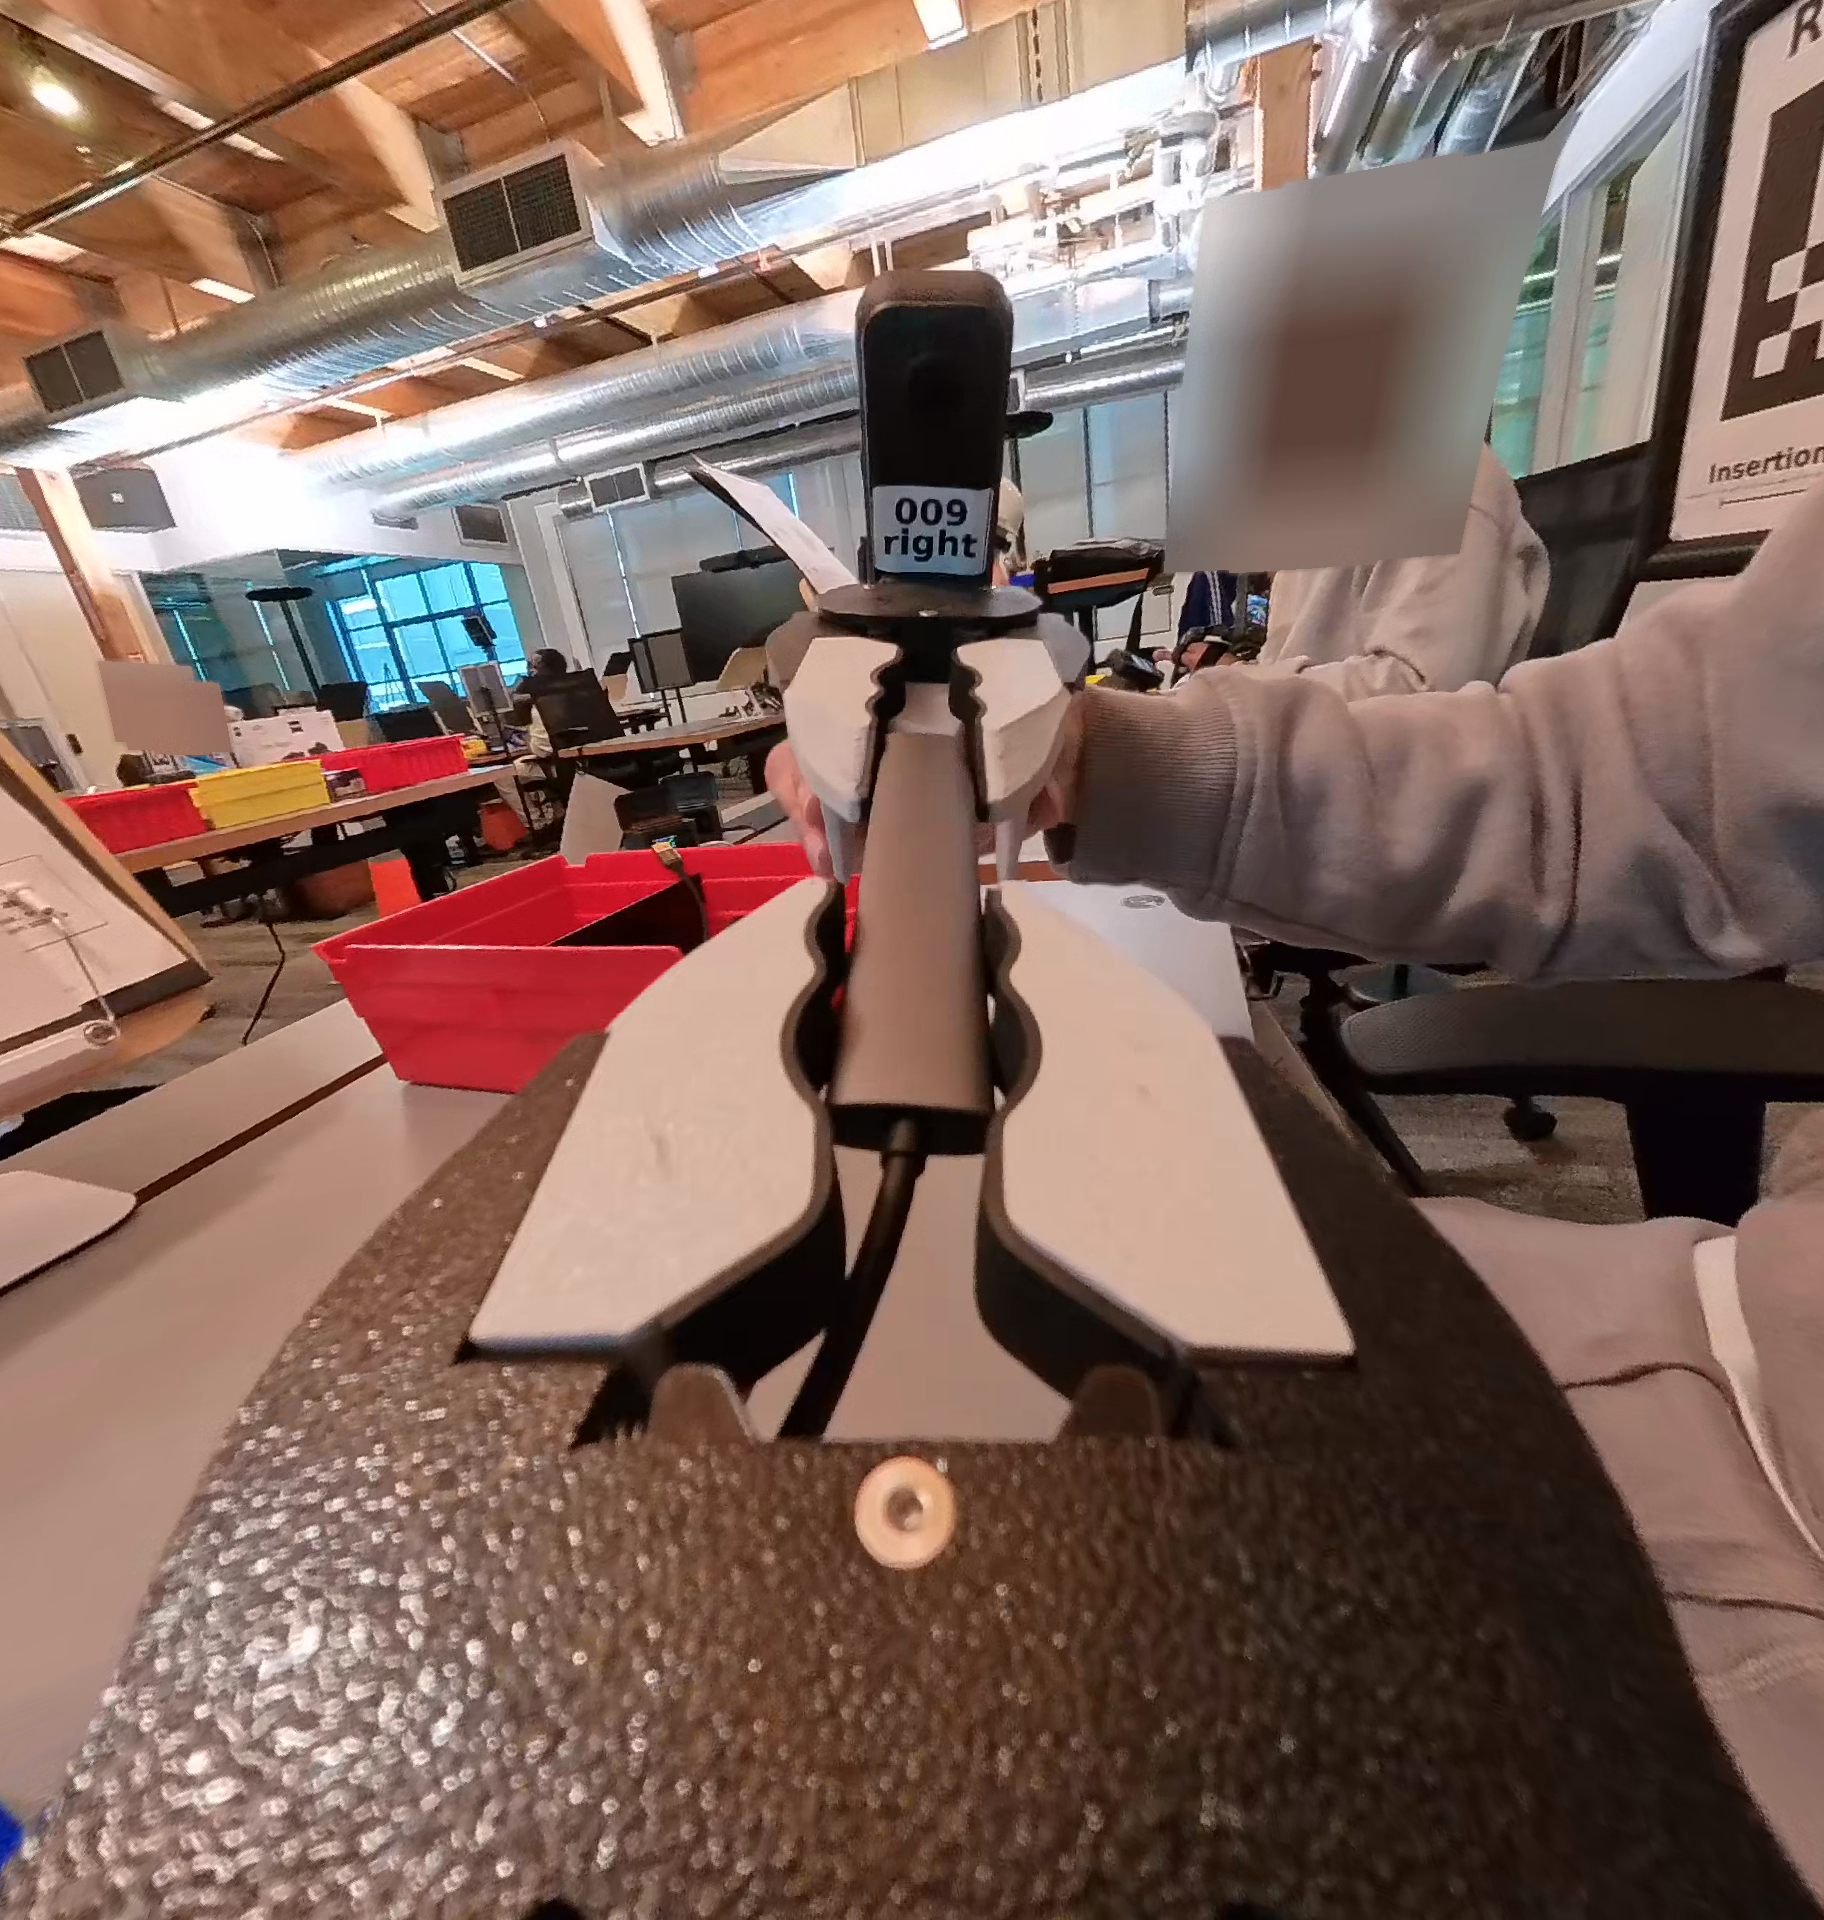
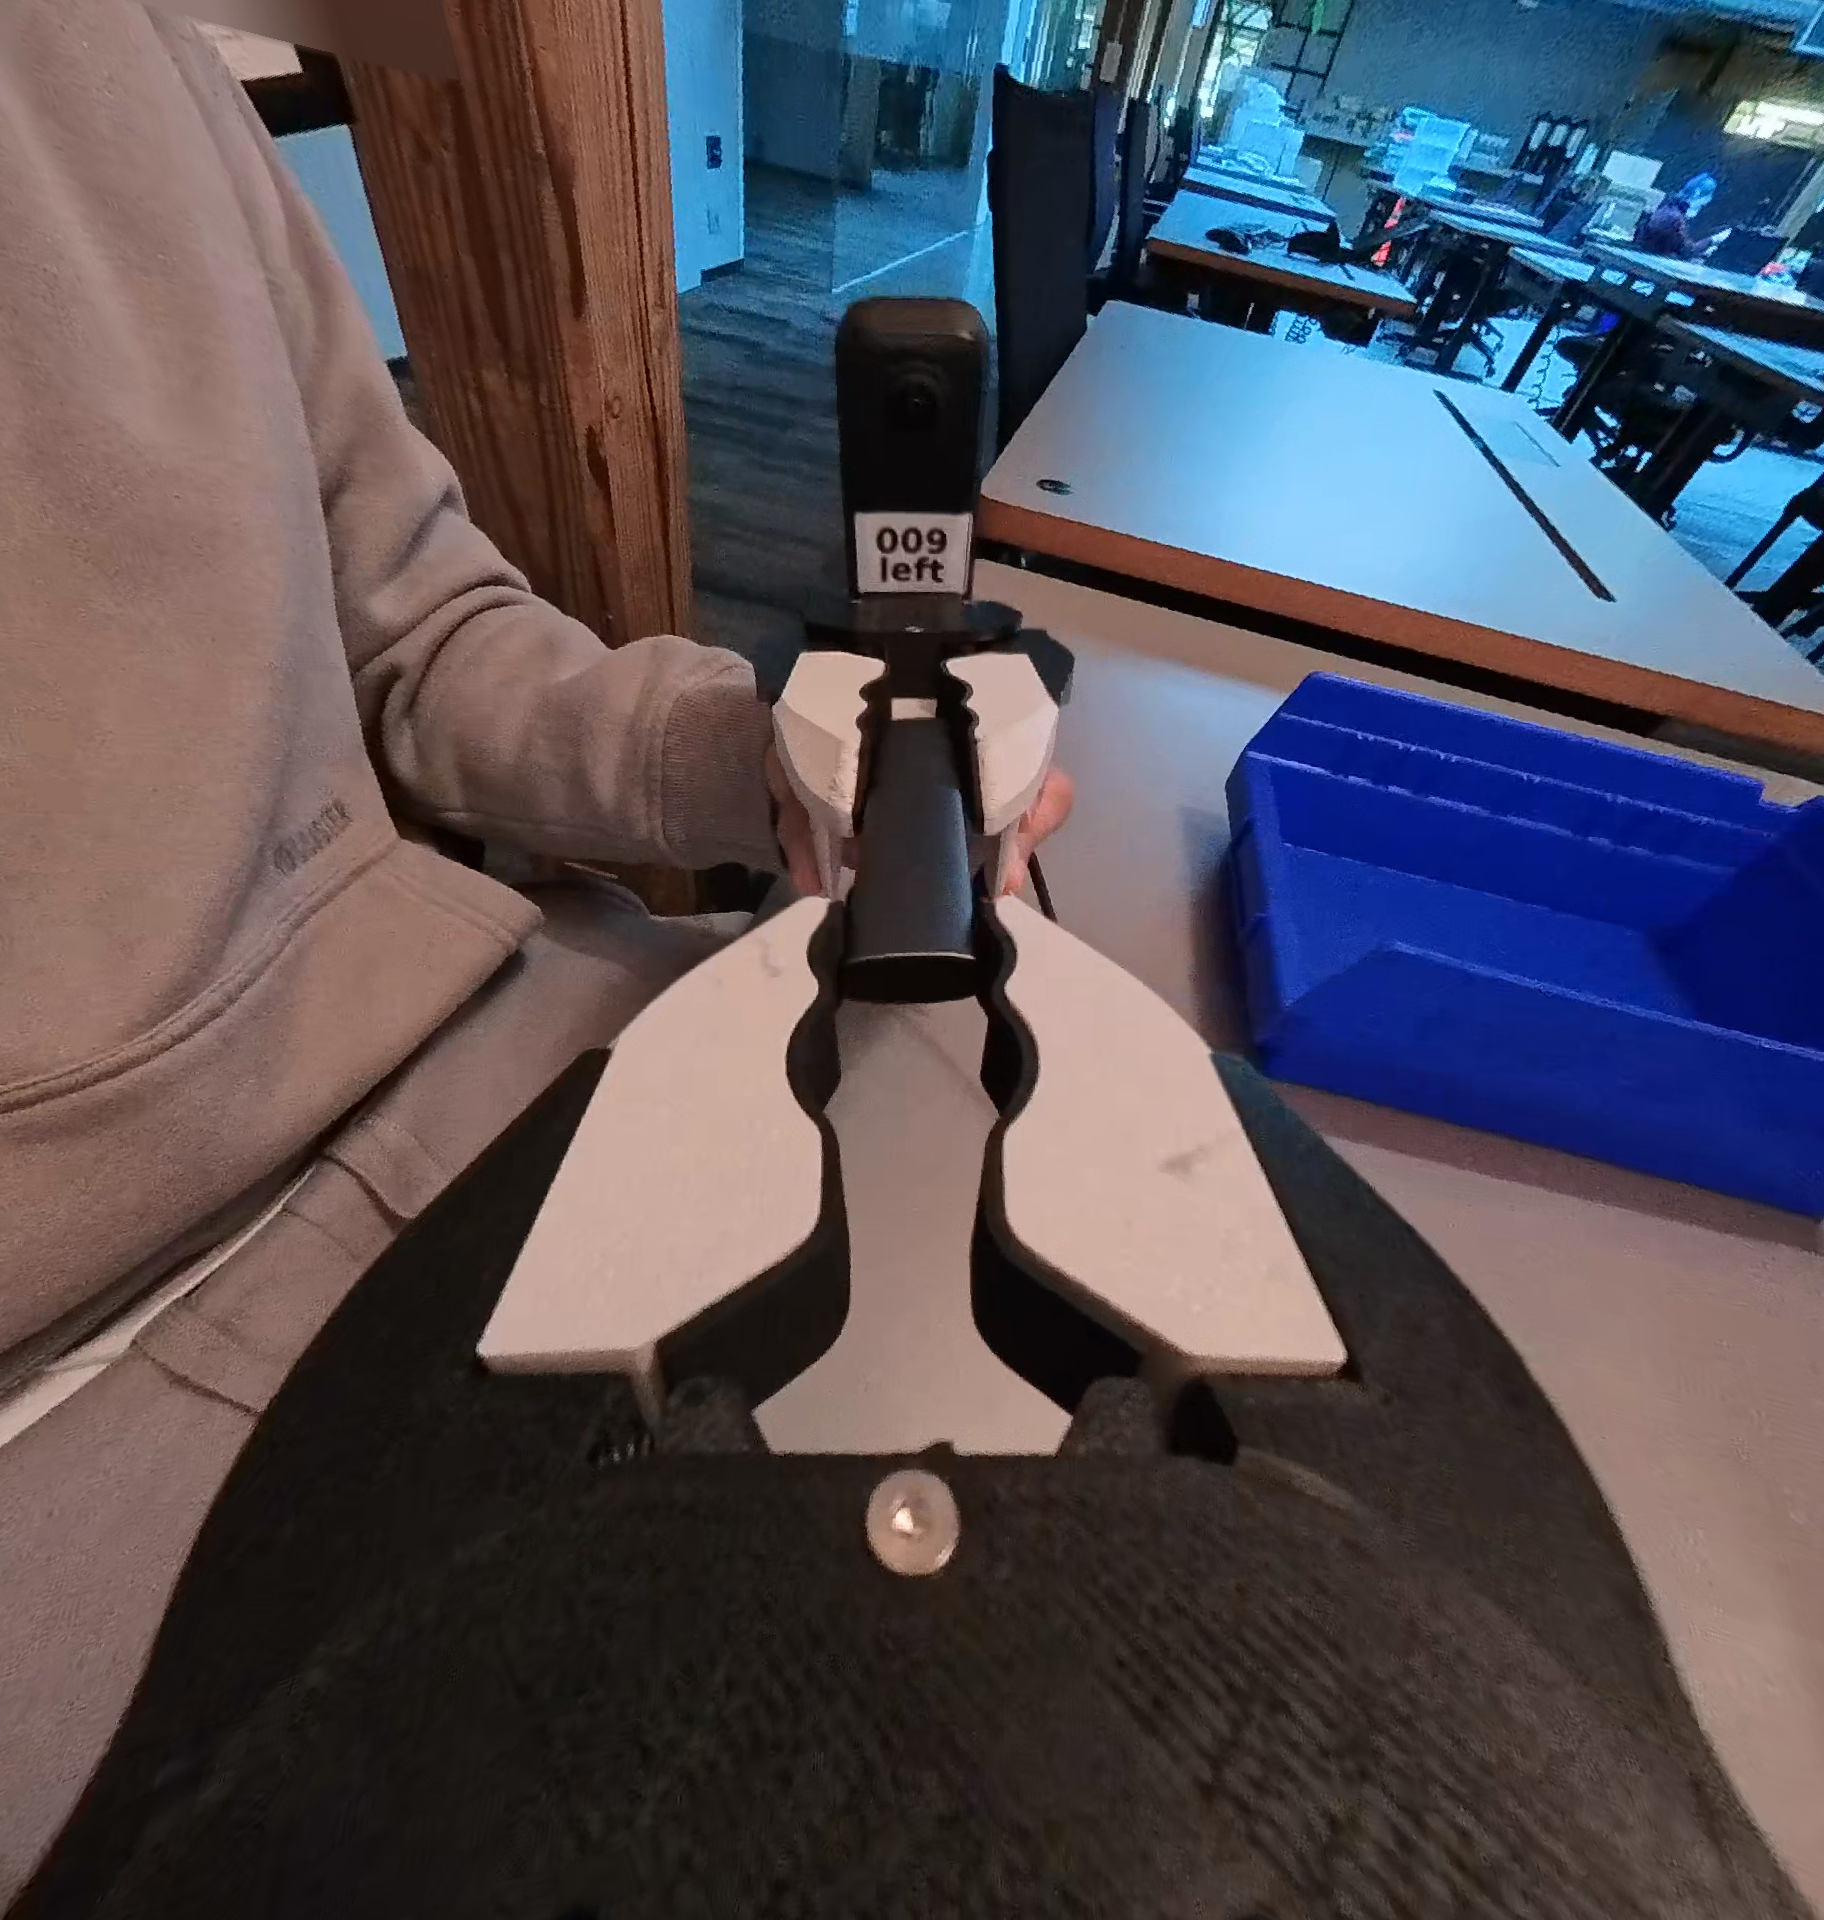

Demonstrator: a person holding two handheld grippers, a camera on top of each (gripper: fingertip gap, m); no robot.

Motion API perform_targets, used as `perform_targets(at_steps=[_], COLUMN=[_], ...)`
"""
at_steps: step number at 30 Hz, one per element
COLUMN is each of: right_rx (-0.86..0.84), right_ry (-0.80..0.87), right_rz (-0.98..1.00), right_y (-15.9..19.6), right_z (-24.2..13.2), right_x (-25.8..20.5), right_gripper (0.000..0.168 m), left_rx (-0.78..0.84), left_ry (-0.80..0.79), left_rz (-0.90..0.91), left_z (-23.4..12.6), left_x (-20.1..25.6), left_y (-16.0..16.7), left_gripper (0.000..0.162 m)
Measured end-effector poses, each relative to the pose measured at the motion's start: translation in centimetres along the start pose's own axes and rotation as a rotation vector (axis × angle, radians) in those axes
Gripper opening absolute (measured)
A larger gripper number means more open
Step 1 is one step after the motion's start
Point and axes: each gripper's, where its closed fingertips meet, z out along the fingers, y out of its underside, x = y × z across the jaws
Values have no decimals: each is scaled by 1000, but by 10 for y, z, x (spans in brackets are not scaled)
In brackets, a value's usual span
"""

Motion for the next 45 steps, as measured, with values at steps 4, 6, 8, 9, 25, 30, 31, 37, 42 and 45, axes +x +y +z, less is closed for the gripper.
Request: perform_targets(at_steps=[4,6,8,9,25,30,31,37,42,45], right_rx=[-18,-28,-42,-57,-404,-410,-399,-347,-758,-791], right_ry=[33,84,157,221,1160,1107,1088,1048,1406,1395], right_rz=[24,21,19,14,506,575,606,748,747,722], right_y=[4,3,-3,-7,84,111,114,137,186,189], right_z=[-1,-11,-31,-45,-285,-268,-264,-258,-342,-344], right_x=[4,13,25,35,214,239,242,267,262,251], right_gripper=[24,24,24,24,24,23,24,27,69,64], left_rx=[-32,-35,-29,-21,-217,-233,-229,-236,-239,-236], left_ry=[-88,-215,-293,-328,-461,-456,-455,-459,-458,-458], left_rz=[32,107,155,170,184,176,163,131,119,115], left_z=[1,0,-4,-6,-10,-9,-9,-12,-12,-12], left_x=[-10,-22,-29,-33,-61,-61,-61,-65,-66,-67], left_y=[3,-4,-12,-16,37,44,44,50,53,53], left_gripper=[42,75,88,90,77,76,75,74,74,73])
